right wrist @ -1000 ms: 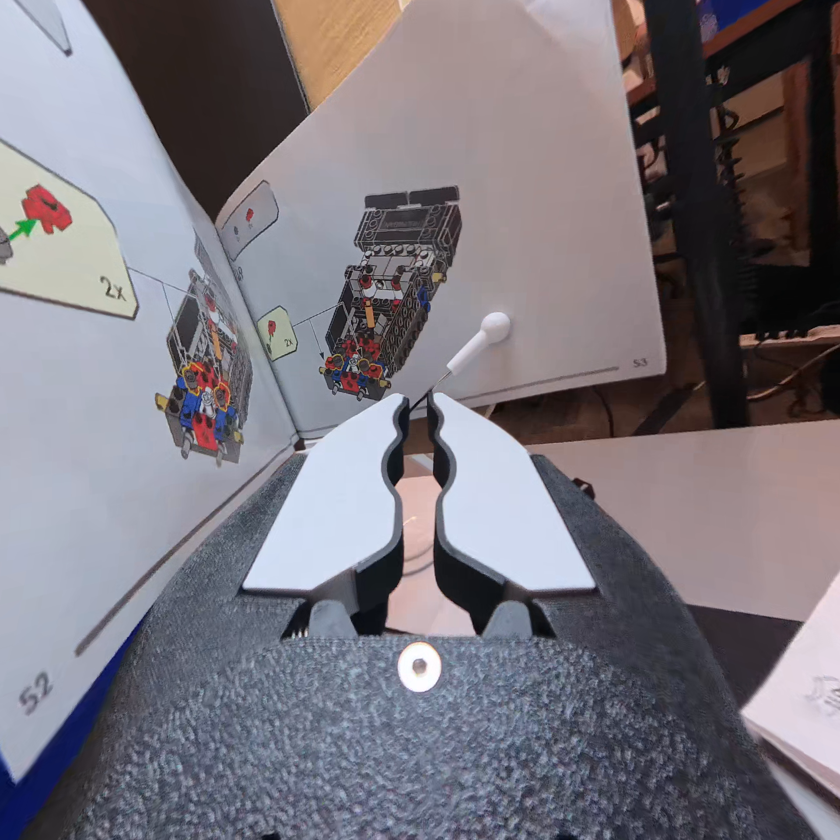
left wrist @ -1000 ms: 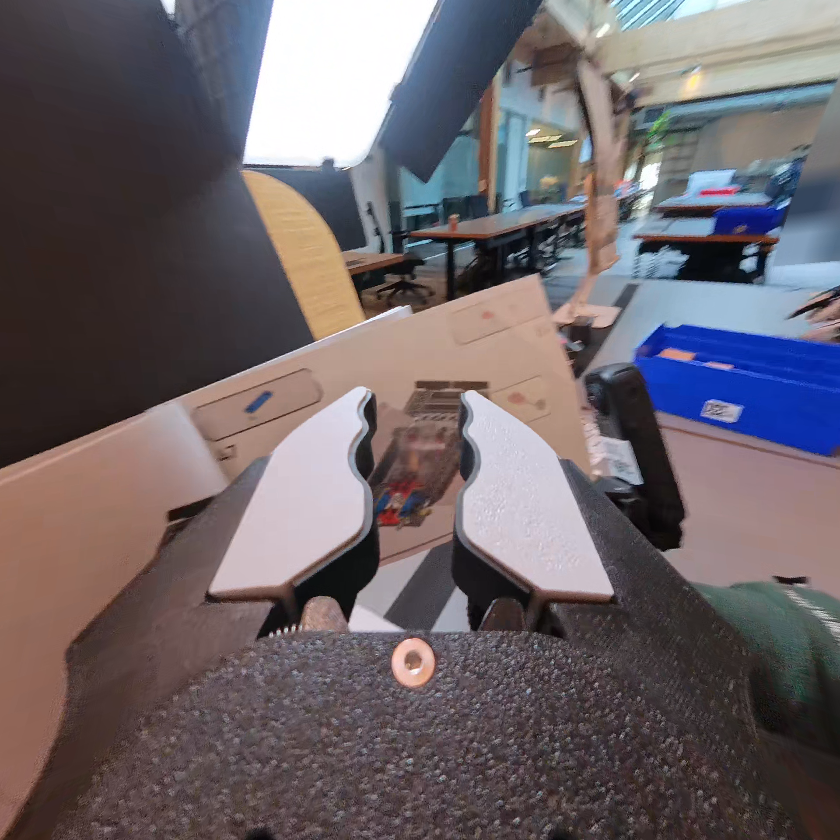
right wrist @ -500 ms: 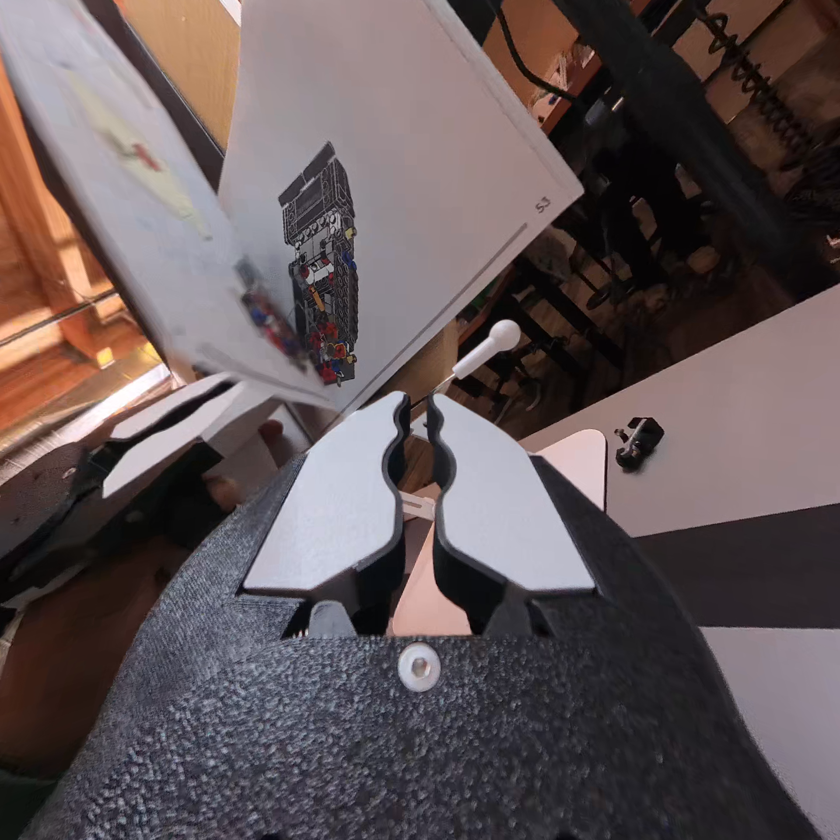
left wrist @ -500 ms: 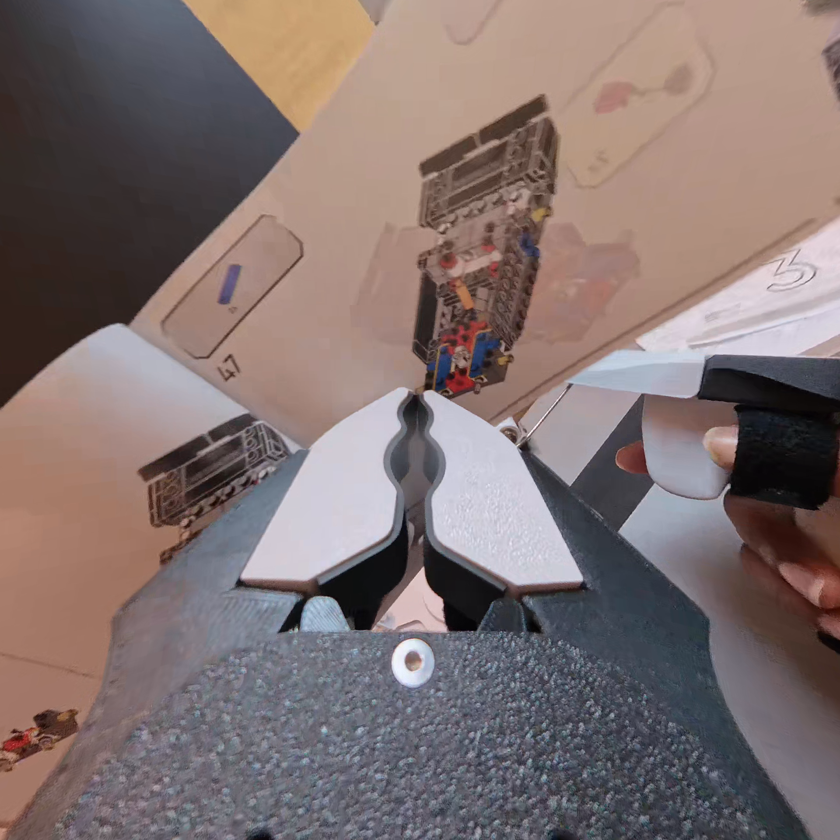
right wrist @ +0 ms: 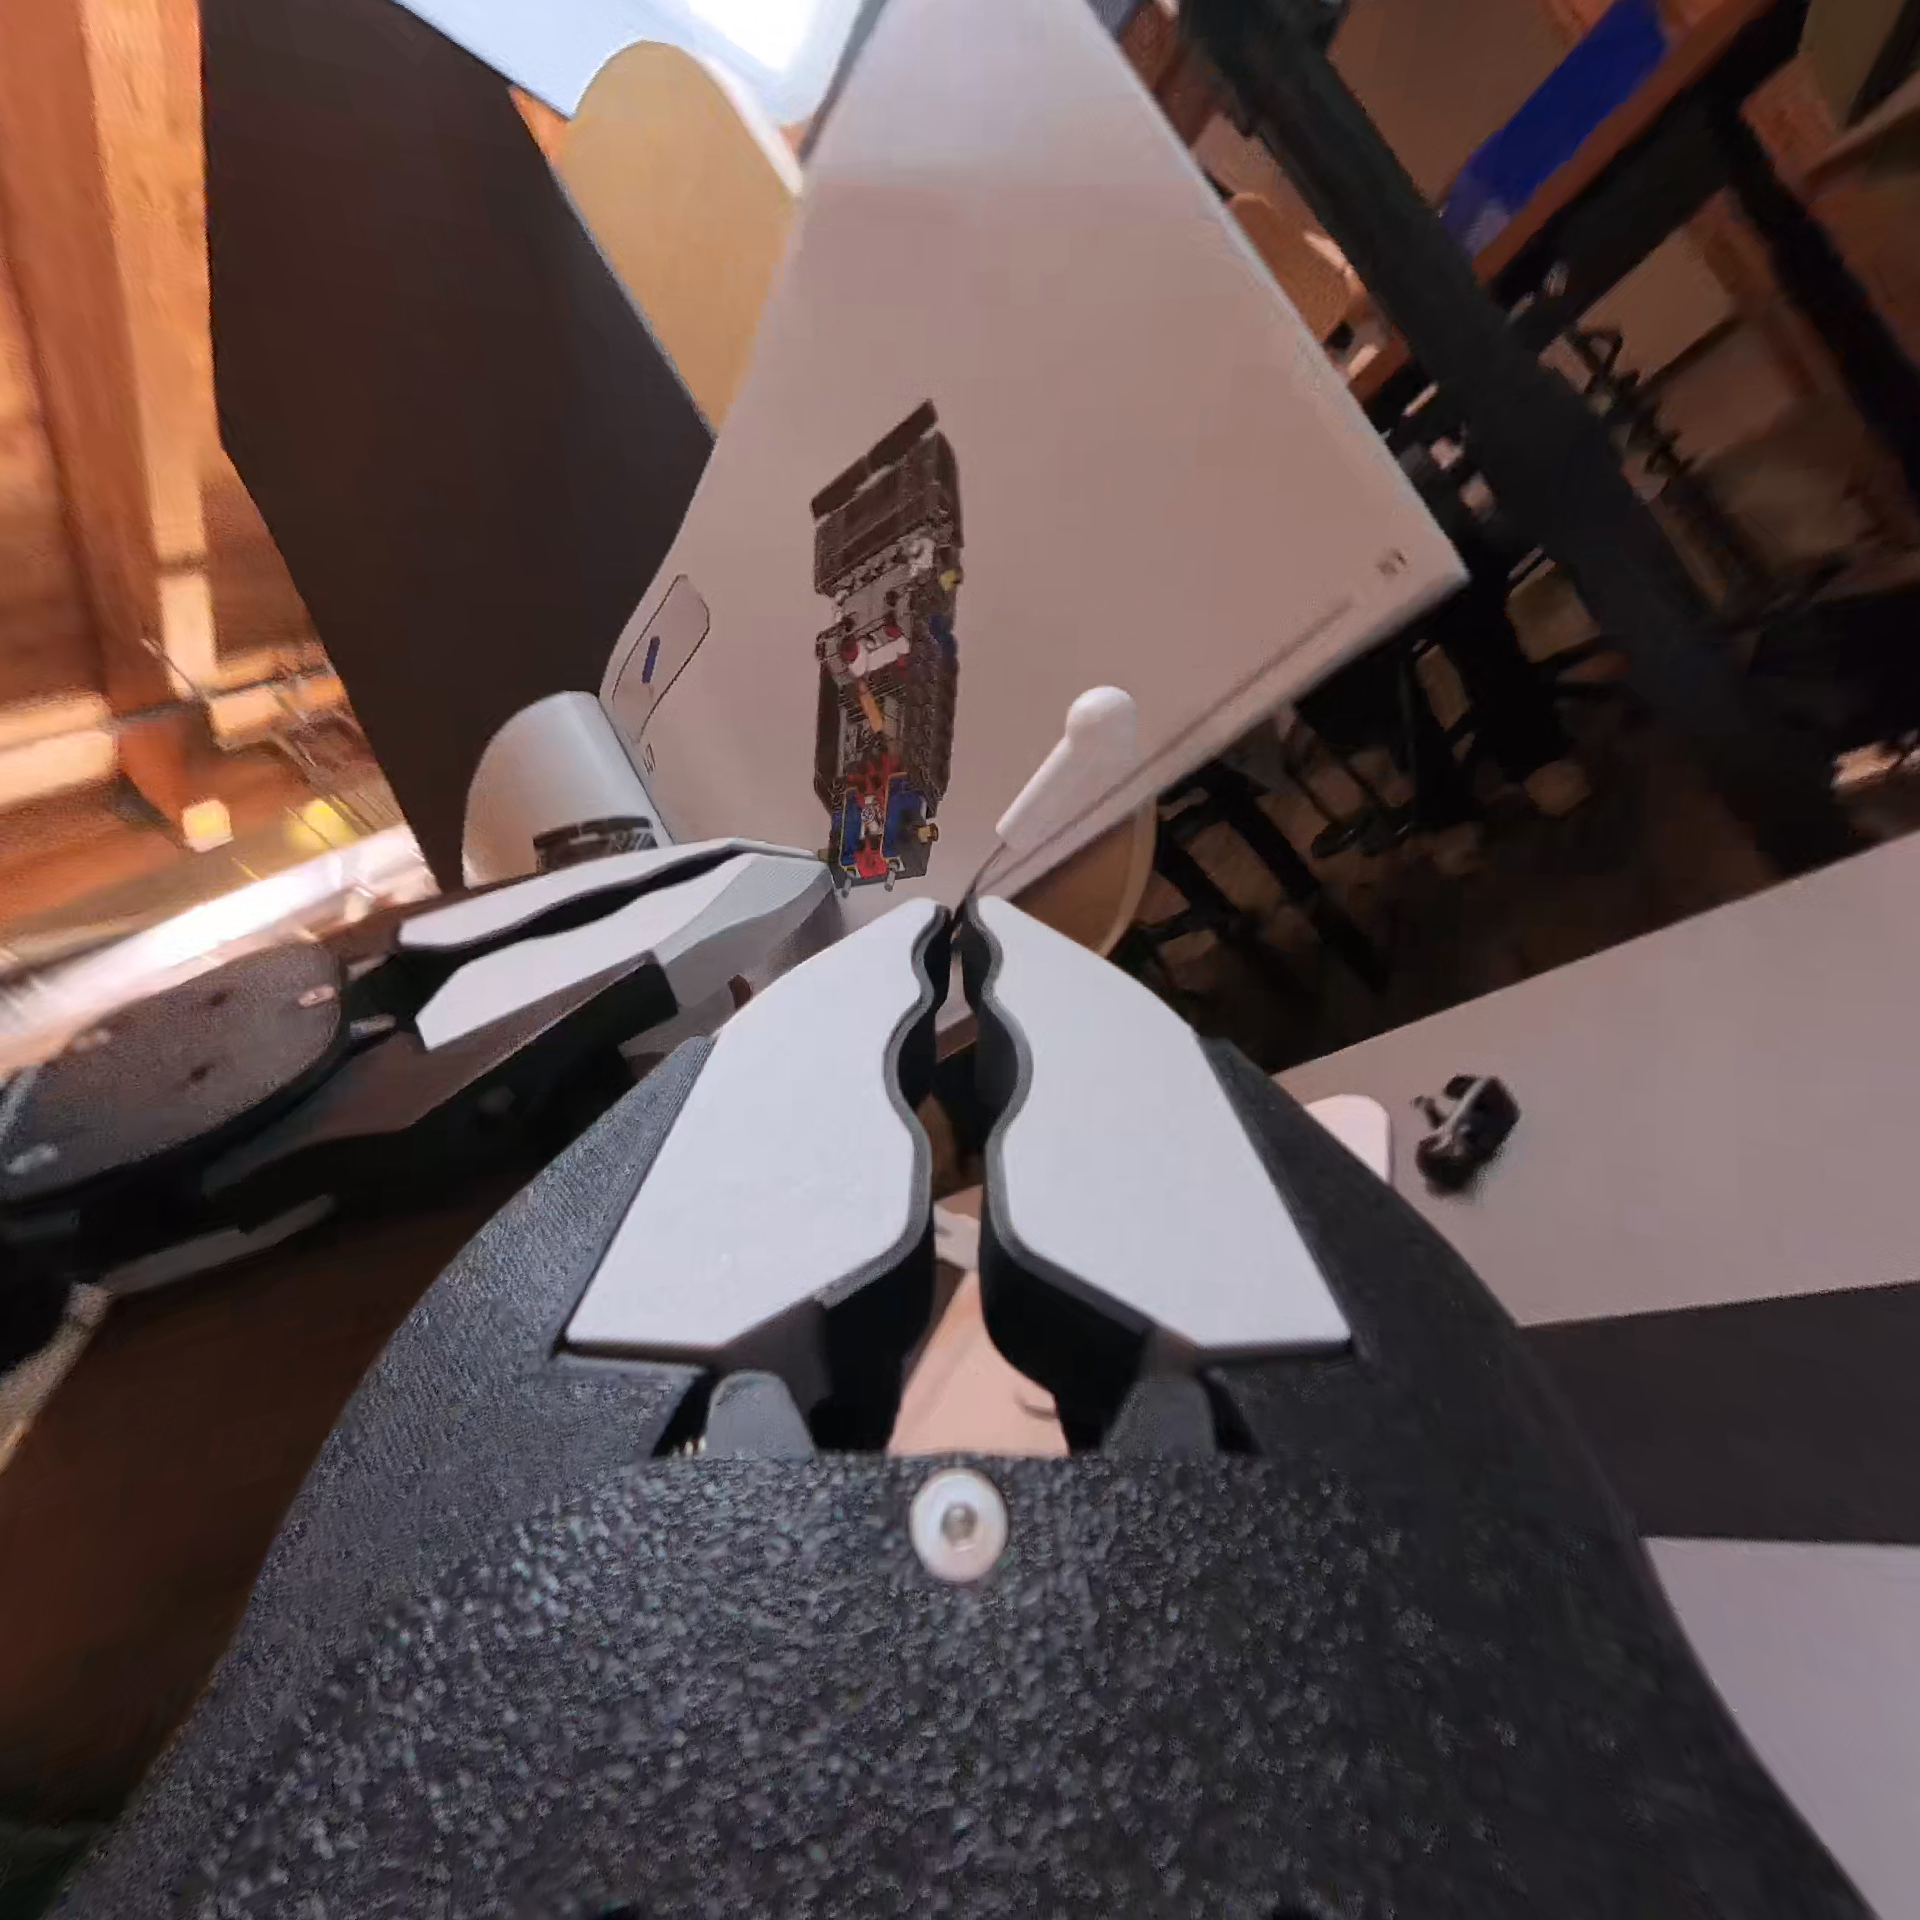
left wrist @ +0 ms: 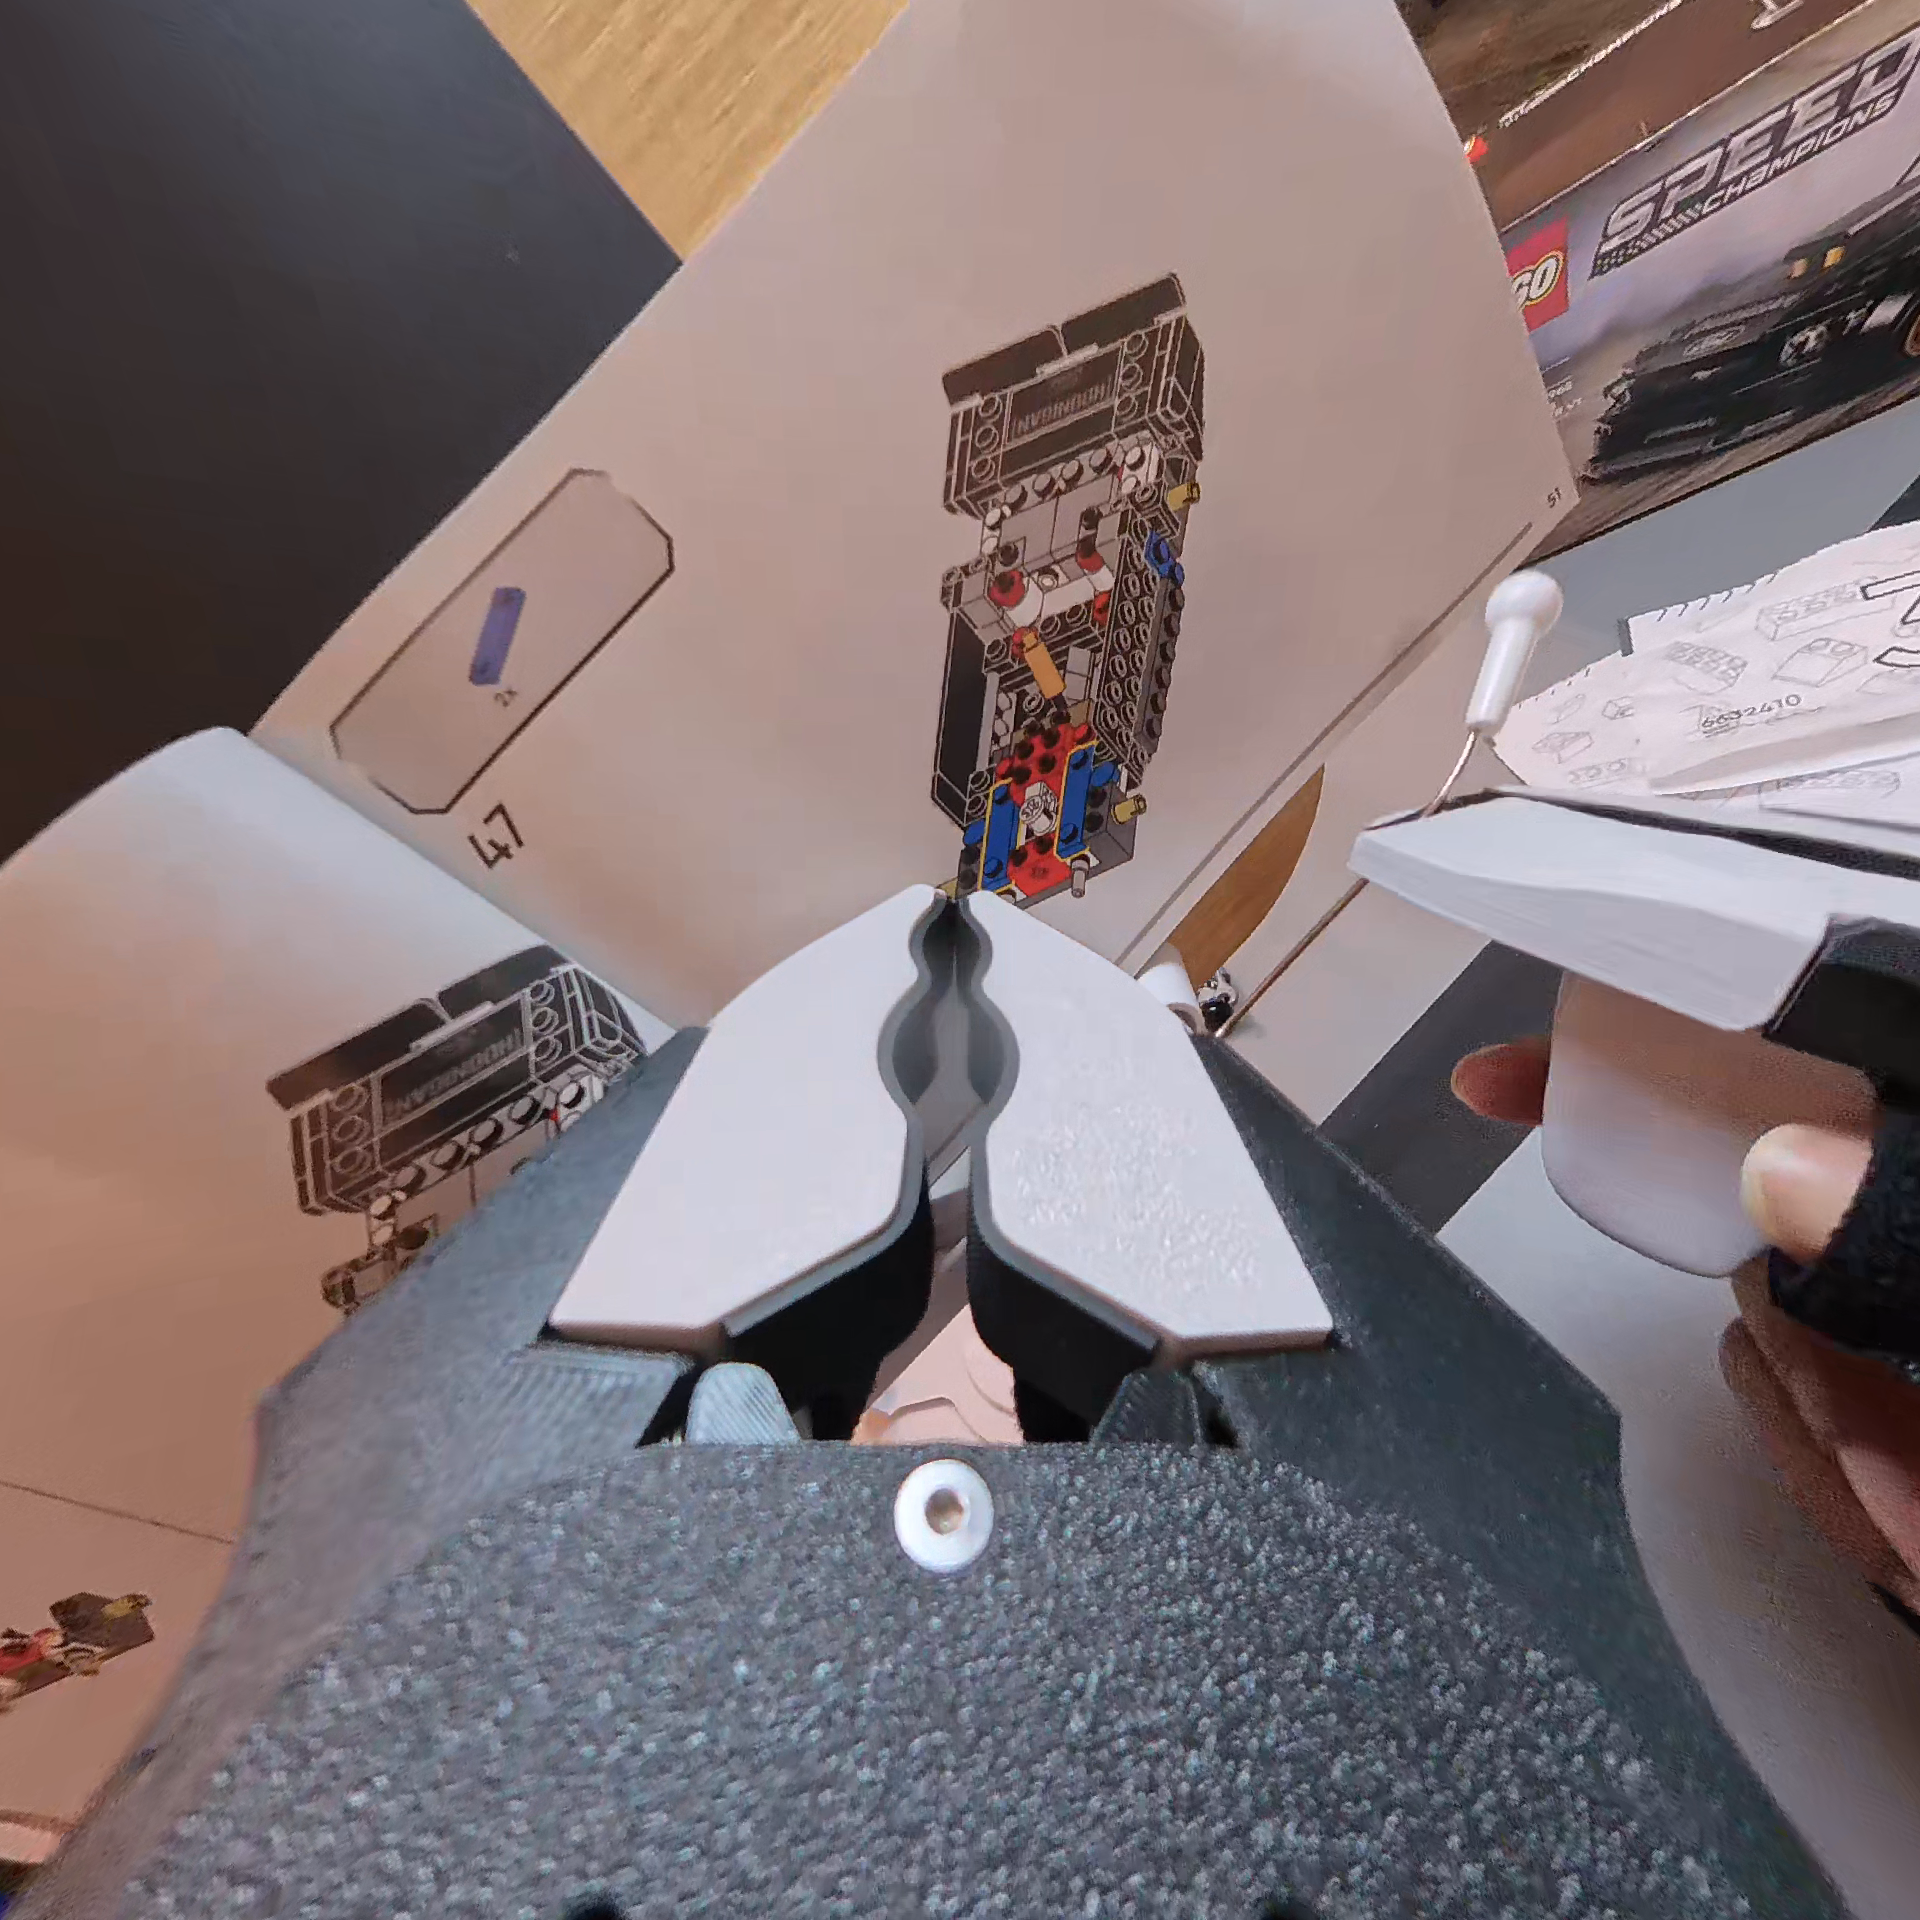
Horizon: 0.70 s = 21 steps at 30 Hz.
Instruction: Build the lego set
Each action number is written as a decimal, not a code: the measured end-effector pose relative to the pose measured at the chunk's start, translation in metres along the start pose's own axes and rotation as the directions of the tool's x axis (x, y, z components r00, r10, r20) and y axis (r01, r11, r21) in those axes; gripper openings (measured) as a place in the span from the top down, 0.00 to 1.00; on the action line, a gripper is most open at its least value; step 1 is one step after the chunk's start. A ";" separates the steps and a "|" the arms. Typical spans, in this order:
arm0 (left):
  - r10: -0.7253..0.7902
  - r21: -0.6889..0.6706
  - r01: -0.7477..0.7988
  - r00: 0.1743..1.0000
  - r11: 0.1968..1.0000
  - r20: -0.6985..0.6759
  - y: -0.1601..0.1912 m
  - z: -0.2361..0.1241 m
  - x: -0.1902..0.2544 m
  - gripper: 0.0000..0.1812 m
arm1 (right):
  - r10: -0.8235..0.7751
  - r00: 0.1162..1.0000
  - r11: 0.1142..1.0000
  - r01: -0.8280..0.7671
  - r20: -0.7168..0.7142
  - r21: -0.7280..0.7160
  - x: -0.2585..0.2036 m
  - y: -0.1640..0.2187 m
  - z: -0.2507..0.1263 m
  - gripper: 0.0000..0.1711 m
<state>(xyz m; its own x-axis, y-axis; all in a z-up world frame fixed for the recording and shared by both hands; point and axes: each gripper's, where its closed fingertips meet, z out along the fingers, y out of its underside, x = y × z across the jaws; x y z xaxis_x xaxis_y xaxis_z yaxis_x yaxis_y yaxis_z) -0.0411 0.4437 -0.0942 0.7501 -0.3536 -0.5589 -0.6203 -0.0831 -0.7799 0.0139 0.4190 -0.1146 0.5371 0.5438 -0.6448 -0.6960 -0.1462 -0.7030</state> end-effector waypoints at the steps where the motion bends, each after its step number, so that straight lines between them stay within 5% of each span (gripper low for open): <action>1: -0.001 0.003 0.001 1.000 1.000 -0.003 0.000 0.000 0.000 1.00 | -0.093 0.996 0.996 0.093 -0.007 -0.009 -0.003 -0.002 0.001 0.99; 5: 0.009 0.013 -0.008 1.000 1.000 -0.021 0.000 -0.001 0.000 1.00 | -0.577 0.816 0.811 0.576 0.027 -0.103 -0.018 -0.007 0.015 0.98; 8: 0.011 0.009 -0.011 0.999 1.000 -0.033 0.000 -0.001 0.001 1.00 | -0.750 0.654 0.634 0.753 0.095 -0.175 -0.024 -0.006 0.026 0.98; 10: 0.004 0.014 -0.003 0.999 1.000 -0.045 0.000 -0.002 0.001 1.00 | -0.784 0.608 0.576 0.787 0.124 -0.220 -0.020 -0.004 0.032 0.97; 15: -0.004 0.047 0.006 0.998 0.999 -0.061 -0.001 -0.022 0.000 1.00 | -0.709 0.684 0.627 0.723 0.173 -0.289 -0.017 -0.004 0.033 0.96; 21: -0.169 0.205 0.191 0.978 0.960 -0.124 -0.021 -0.116 0.000 1.00 | -0.731 0.623 0.563 0.782 0.280 -0.269 -0.042 -0.003 -0.010 0.84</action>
<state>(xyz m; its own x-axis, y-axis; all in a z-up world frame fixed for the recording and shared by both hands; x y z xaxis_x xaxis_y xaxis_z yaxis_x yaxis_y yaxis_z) -0.0550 0.3374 -0.0450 0.8097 -0.4471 -0.3802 -0.4049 0.0435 -0.9133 -0.0017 0.3880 -0.0884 0.7093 0.6771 0.1963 0.1563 0.1206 -0.9803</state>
